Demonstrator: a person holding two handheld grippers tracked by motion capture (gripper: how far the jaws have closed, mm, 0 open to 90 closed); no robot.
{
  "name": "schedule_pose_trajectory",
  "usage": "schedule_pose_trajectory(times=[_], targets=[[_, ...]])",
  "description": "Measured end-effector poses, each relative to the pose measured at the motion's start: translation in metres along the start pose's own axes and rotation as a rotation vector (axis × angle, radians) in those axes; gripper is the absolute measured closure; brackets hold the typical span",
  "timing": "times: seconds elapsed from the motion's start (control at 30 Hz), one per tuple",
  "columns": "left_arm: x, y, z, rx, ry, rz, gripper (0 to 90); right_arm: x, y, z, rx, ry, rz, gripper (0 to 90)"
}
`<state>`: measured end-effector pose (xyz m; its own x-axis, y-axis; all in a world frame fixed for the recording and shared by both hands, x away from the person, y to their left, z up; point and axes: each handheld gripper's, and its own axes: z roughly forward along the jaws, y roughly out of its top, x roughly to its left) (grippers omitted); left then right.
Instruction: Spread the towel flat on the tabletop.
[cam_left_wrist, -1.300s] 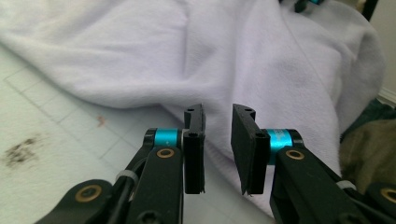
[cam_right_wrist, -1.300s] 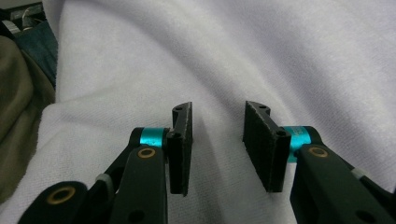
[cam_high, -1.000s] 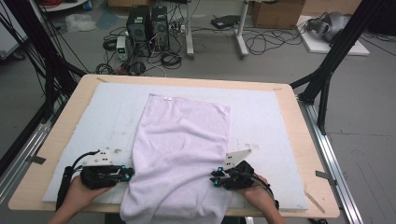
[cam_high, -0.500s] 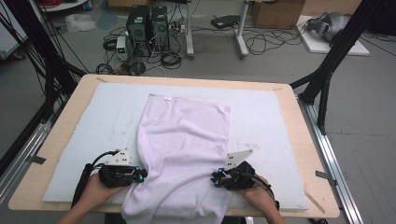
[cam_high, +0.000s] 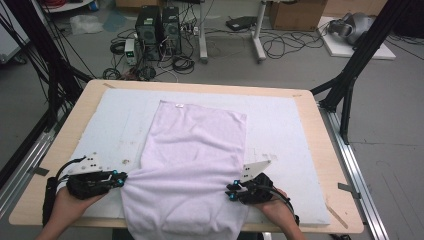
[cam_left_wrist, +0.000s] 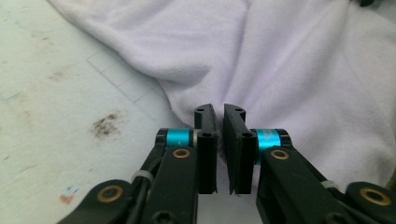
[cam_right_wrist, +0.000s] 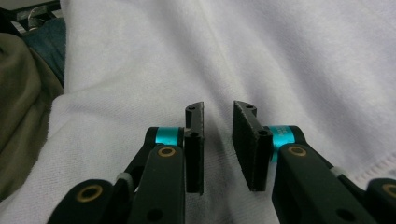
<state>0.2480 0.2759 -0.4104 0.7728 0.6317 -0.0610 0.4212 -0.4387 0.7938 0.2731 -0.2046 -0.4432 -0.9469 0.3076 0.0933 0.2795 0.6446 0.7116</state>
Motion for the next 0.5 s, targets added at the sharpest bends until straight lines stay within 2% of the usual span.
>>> schedule_pose_trajectory(times=[0.1,0.17,0.23,0.3,0.37,0.4,0.43,0.47,0.5], targets=[[-0.004,0.001,0.006,-0.003,-0.024,0.010,68.5,0.001,0.002,-0.001,0.014,0.002,-0.025,69.0],[-0.007,0.002,0.014,0.004,-0.053,0.019,66.6,0.001,0.005,-0.005,-0.008,-0.004,-0.035,68.0],[-0.010,0.005,0.024,0.031,-0.066,0.038,64.6,0.000,0.006,-0.009,-0.025,-0.012,-0.028,66.5],[-0.011,0.005,0.033,0.055,-0.076,0.047,64.6,-0.003,0.003,-0.011,-0.012,-0.018,-0.015,65.6],[-0.011,0.004,0.041,0.079,-0.088,0.047,69.1,-0.004,-0.002,-0.008,0.035,-0.028,-0.012,65.9],[-0.011,0.002,0.044,0.094,-0.096,0.057,74.2,-0.003,-0.005,-0.008,0.012,-0.033,-0.009,68.0],[-0.013,0.000,0.048,0.104,-0.091,0.070,80.2,-0.002,-0.006,-0.009,0.010,-0.032,-0.003,74.3],[-0.014,-0.002,0.049,0.108,-0.091,0.075,83.7,-0.002,-0.007,-0.009,0.013,0.009,-0.006,86.0],[-0.016,-0.003,0.048,0.098,-0.082,0.080,84.3,-0.001,-0.007,-0.009,0.018,0.018,-0.018,86.7]])
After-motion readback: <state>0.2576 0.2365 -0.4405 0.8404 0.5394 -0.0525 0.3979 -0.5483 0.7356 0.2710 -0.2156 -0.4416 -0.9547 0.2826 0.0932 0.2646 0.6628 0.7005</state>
